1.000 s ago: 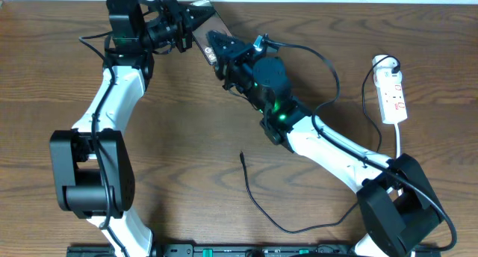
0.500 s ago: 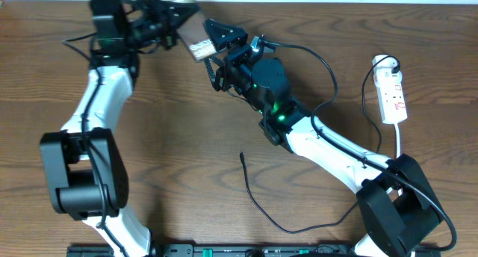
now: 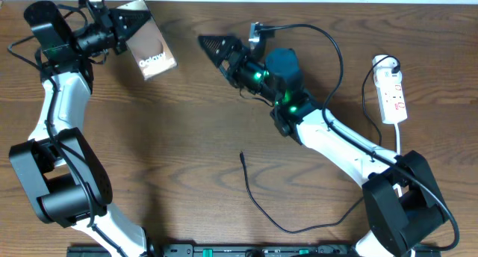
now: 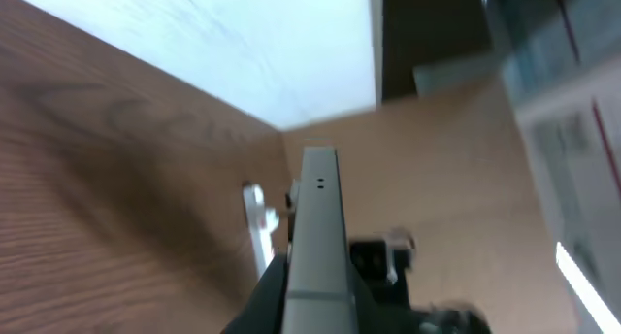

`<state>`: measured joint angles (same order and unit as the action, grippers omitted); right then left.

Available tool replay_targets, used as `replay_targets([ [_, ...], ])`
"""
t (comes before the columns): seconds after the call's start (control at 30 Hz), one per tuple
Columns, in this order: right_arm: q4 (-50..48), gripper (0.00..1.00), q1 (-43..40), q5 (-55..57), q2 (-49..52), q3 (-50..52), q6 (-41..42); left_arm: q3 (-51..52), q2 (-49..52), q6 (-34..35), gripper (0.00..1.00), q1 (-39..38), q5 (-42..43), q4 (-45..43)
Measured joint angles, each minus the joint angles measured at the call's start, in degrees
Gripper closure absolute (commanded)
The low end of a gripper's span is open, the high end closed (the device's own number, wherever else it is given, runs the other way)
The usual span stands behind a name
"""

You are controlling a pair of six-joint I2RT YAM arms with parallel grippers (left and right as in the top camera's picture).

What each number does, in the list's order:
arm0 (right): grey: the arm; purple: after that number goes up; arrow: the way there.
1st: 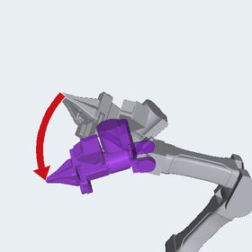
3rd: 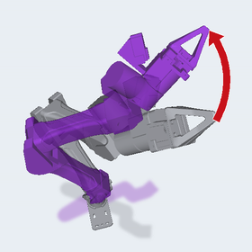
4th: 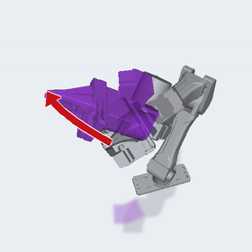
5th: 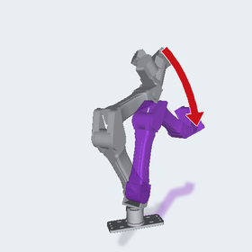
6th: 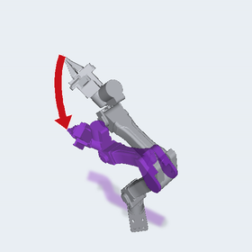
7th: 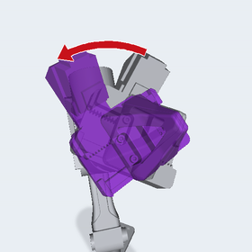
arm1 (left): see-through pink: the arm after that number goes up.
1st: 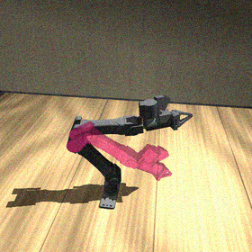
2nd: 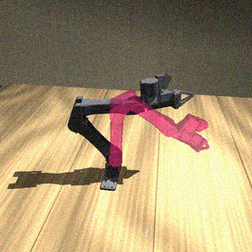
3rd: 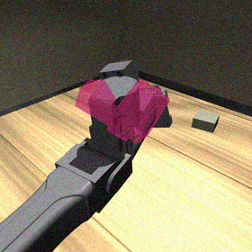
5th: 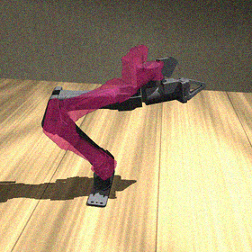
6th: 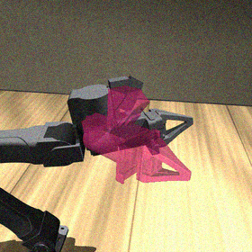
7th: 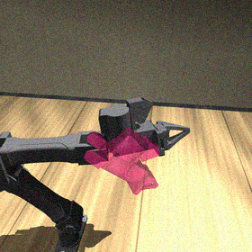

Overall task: Plug charger to phone and switch on socket
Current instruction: 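Move the right gripper down to the black cable's USB-C plug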

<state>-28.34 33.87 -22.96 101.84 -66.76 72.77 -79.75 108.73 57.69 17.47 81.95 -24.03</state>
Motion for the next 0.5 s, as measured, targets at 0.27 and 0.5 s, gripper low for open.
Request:
replay_targets([
  [0.27,30.2,0.01,-0.2,-8.8,0.0,-0.1,-17.6,0.0,0.0,-9.4,0.93,-0.7,5.4,0.0],
  [0.5,49.5,0.01,2.6,-9.6,0.0,0.0,-27.6,0.0,0.0,-14.3,0.93,-0.7,6.5,0.0],
])
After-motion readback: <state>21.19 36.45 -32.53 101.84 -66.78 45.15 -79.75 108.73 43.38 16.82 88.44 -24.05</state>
